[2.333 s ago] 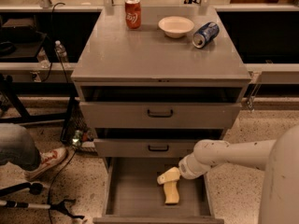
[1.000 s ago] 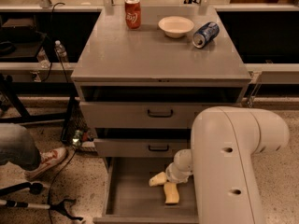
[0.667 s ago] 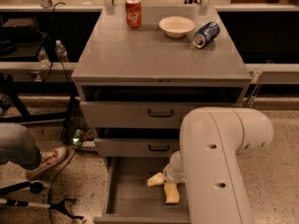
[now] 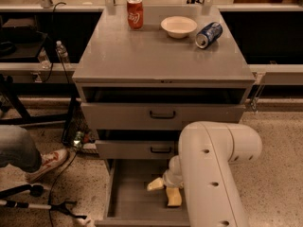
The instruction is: Pick sponge from bottom drawer and place on counter
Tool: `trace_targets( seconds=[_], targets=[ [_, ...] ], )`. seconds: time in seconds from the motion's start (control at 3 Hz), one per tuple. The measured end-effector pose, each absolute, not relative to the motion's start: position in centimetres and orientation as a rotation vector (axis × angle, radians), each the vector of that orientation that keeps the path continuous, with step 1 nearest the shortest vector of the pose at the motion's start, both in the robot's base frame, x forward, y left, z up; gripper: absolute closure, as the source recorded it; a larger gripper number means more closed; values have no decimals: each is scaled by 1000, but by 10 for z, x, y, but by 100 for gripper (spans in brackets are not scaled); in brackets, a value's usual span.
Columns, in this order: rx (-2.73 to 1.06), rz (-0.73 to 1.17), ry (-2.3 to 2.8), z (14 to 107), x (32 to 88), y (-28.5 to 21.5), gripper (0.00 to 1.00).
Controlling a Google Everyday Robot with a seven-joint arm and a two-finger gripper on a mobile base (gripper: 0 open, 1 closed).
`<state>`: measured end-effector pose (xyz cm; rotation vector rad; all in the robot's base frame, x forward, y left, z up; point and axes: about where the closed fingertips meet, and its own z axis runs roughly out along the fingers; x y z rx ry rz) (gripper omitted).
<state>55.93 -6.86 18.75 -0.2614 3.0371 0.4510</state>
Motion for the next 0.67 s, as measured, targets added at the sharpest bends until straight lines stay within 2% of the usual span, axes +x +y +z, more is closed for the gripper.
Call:
trace_targets(
  seconds=[0.67],
  targets=[
    [-334,397,3030,137,565,-76,0]
  ],
)
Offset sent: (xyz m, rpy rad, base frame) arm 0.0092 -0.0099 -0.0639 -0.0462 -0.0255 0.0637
